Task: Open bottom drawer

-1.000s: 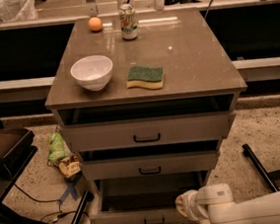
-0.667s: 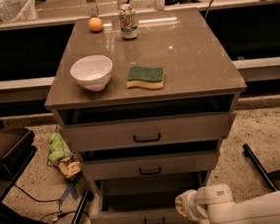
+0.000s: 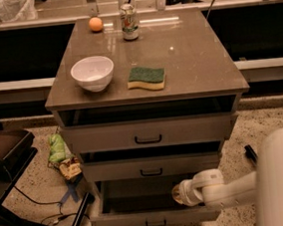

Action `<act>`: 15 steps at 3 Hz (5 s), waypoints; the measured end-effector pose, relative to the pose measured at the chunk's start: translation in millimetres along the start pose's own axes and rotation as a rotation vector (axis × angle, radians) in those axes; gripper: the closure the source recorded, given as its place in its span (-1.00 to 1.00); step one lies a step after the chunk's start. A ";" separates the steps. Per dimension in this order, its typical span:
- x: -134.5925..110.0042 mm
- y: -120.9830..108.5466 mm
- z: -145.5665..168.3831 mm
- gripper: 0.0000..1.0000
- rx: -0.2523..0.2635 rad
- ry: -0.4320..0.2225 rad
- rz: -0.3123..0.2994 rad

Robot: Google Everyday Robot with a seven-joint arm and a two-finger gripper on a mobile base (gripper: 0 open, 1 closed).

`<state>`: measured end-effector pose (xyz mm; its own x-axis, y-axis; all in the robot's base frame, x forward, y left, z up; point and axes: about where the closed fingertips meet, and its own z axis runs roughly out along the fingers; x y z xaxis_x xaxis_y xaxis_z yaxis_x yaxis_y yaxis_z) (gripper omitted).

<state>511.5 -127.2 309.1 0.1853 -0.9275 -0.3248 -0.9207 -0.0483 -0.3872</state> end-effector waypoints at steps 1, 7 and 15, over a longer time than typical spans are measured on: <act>13.6 -11.5 38.1 1.00 -0.051 -0.006 -0.009; 29.5 66.3 129.7 1.00 -0.172 -0.156 0.145; -8.1 201.5 58.5 -1.00 -0.327 -0.275 0.289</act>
Offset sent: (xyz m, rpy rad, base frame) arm 0.0393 -0.0169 -0.1151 0.0160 0.1600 0.0066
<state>344.6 -107.7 183.2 -0.0496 -0.7906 -0.6103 -0.9988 0.0414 0.0276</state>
